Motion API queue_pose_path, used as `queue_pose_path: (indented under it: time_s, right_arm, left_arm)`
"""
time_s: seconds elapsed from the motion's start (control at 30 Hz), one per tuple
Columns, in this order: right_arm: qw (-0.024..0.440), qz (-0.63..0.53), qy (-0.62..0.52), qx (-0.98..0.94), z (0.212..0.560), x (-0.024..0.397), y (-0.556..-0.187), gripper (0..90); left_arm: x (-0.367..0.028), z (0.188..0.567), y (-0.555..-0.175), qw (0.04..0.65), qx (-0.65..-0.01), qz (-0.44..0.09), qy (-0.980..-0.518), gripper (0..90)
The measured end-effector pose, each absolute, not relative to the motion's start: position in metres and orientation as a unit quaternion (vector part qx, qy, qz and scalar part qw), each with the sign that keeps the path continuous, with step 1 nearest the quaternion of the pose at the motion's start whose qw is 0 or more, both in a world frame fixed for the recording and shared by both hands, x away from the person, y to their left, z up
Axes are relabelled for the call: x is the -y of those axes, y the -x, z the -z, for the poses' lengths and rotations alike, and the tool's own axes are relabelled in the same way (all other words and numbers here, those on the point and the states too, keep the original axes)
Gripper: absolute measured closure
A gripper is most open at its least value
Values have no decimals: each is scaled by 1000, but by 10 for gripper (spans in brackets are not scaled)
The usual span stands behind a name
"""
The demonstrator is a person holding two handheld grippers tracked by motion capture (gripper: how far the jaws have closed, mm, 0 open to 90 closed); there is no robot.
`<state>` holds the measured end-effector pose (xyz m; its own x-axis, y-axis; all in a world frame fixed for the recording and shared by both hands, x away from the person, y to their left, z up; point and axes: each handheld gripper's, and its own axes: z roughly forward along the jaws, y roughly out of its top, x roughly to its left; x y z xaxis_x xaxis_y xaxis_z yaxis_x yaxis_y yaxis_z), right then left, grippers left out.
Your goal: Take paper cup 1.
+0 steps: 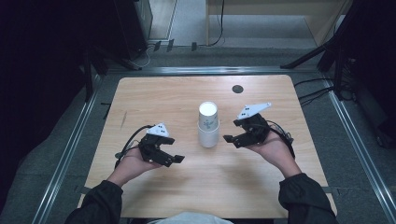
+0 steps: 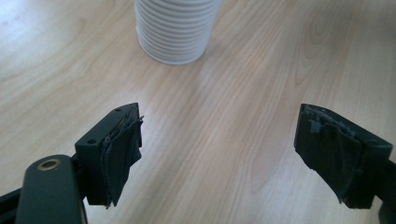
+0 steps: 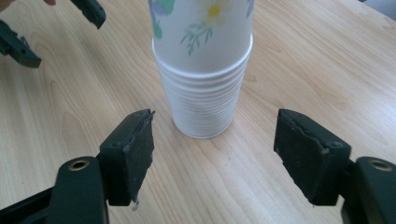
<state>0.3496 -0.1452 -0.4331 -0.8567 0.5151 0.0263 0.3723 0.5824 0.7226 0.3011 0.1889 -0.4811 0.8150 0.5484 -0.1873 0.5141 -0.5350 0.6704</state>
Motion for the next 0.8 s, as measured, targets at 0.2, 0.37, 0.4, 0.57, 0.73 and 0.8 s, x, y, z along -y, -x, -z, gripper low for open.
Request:
queue_pose_path:
  time_s: [0.2, 0.37, 0.4, 0.57, 0.73, 0.8]
  right_arm:
    - [79, -367, -232, -897, 417, 136, -368, 242]
    - [66, -343, -215, -912, 403, 126, -381, 235]
    - [66, -341, -211, -914, 401, 124, -383, 234]
    - [57, -324, -194, -924, 385, 110, -393, 222]
    - [41, -281, -173, -943, 375, 92, -403, 209]
    - [41, -264, -163, -950, 372, 85, -405, 207]
  left_arm:
    - [-195, 481, -295, 375, -314, -24, -872, 152]
    - [-200, 482, -289, 374, -318, -28, -871, 152]
    - [-201, 482, -288, 375, -321, -29, -869, 152]
    - [-205, 481, -284, 377, -328, -32, -865, 152]
    - [-205, 481, -281, 375, -327, -33, -867, 152]
    - [-205, 481, -280, 373, -326, -34, -868, 152]
